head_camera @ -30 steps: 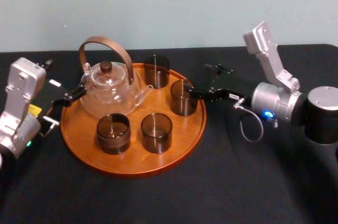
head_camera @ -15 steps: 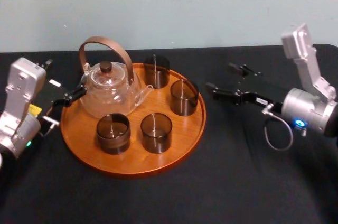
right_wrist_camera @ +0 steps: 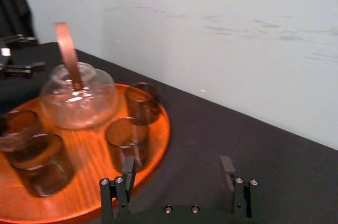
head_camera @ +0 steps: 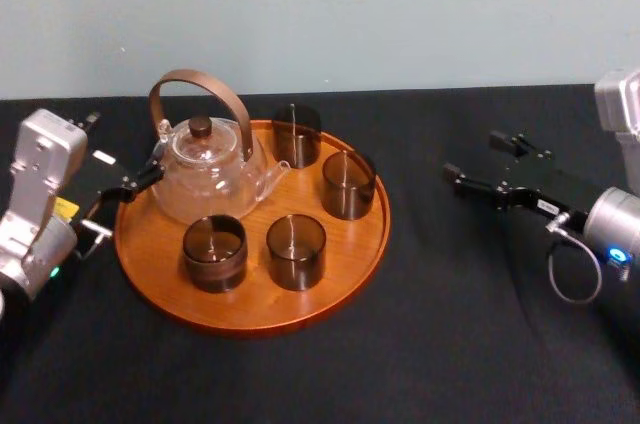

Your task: Pick up the glass from the table and place it on the tray.

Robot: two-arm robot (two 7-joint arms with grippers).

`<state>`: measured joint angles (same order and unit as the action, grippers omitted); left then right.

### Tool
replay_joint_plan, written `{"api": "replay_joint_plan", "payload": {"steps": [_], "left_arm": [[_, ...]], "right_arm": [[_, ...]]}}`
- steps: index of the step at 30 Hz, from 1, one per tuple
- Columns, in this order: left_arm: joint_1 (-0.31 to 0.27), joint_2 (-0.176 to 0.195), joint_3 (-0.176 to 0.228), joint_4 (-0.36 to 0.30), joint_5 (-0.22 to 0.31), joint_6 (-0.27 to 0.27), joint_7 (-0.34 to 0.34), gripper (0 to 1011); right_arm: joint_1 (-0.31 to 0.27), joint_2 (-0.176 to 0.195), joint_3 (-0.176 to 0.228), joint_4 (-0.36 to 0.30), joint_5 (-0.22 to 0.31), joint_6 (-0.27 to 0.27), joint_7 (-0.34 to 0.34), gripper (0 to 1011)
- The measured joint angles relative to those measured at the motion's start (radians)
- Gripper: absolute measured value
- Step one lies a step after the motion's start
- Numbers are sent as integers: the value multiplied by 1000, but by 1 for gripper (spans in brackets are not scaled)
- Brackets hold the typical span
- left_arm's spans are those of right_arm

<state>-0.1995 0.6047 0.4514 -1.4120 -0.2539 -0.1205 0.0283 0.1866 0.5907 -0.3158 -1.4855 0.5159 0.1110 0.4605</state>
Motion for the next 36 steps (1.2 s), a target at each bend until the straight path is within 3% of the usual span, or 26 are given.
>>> {"api": "replay_joint_plan", "payload": {"steps": [7, 15, 36], "left_arm": [[0, 0, 0, 0, 0, 0, 0, 1001], [0, 0, 0, 0, 0, 0, 0, 1001], [0, 0, 0, 0, 0, 0, 0, 1001]], "right_arm": [[-25, -2, 26, 16, -25, -28, -33, 1002], [-26, -17, 31, 38, -51, -36, -36, 1002], [-24, -15, 29, 37, -49, -36, -34, 1002]]}}
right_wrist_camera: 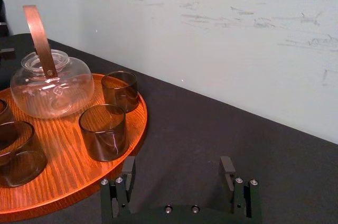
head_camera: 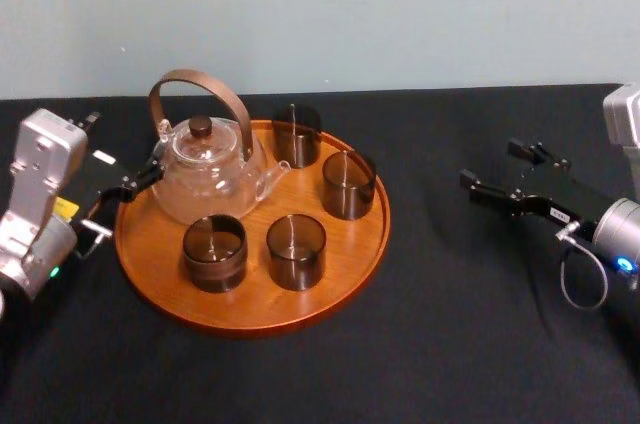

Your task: Pick up the glass from the table and place it on the tray.

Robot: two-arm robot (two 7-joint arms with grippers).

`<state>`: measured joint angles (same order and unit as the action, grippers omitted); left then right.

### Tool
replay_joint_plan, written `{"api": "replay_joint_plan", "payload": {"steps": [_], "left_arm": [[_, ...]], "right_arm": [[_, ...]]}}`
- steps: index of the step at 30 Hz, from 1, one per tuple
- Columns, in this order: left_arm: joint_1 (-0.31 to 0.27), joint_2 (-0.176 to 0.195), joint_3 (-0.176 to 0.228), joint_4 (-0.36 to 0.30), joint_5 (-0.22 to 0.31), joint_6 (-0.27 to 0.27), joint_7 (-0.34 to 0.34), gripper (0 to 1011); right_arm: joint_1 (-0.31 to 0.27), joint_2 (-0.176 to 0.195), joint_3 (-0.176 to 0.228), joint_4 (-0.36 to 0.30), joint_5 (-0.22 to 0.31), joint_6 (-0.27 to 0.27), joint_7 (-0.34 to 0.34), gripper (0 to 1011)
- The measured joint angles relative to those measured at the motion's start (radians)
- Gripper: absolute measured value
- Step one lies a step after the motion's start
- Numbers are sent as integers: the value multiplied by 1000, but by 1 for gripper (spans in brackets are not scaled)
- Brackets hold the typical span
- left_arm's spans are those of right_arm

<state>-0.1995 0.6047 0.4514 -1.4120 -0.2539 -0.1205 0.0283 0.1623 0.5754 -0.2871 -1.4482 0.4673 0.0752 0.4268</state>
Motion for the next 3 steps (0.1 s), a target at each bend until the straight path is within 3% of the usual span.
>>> {"api": "replay_joint_plan", "payload": {"steps": [3], "left_arm": [[0, 0, 0, 0, 0, 0, 0, 1001]], "right_arm": [[0, 0, 0, 0, 0, 0, 0, 1002]]}}
